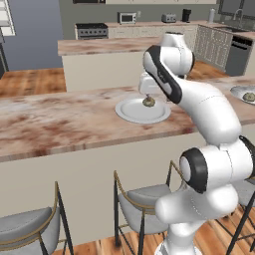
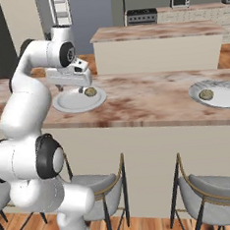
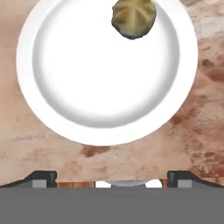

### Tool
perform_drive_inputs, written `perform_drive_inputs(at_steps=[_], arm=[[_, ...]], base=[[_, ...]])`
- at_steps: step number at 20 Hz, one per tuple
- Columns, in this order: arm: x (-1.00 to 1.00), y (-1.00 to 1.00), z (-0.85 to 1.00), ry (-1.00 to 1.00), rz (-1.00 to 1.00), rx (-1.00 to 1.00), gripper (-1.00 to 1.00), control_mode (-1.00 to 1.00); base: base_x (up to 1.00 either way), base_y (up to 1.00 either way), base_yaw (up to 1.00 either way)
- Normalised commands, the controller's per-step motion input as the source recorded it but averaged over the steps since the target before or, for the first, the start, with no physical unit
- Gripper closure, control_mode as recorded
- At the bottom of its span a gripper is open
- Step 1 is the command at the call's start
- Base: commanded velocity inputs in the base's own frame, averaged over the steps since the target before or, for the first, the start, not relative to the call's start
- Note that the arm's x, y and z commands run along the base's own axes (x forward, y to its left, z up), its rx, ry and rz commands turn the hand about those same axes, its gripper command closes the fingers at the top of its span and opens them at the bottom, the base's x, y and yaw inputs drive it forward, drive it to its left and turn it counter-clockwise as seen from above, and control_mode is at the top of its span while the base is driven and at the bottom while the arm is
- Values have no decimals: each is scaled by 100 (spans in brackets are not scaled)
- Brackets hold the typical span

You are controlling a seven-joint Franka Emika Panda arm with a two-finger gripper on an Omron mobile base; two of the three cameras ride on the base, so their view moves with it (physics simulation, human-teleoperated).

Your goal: Place two dumplings into each of the tupperware containers and then place the containers in the fridge.

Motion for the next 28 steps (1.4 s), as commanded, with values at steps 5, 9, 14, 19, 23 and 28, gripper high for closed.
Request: perform_drive_inputs(at_steps=[5, 9, 14, 19, 23, 28], arm=[[74, -1, -48, 21, 0, 1, -100, -100], [77, 0, -39, 21, 0, 0, -100, -100], [76, 0, -44, 24, 0, 0, -100, -100], [56, -4, -23, 15, 0, 0, -100, -100], [0, 0, 0, -7, 0, -9, -100, -100], [12, -1, -2, -2, 0, -6, -100, -100]], base=[[0, 0, 0], [0, 0, 0], [0, 0, 0], [0, 0, 0], [0, 0, 0], [0, 0, 0]])
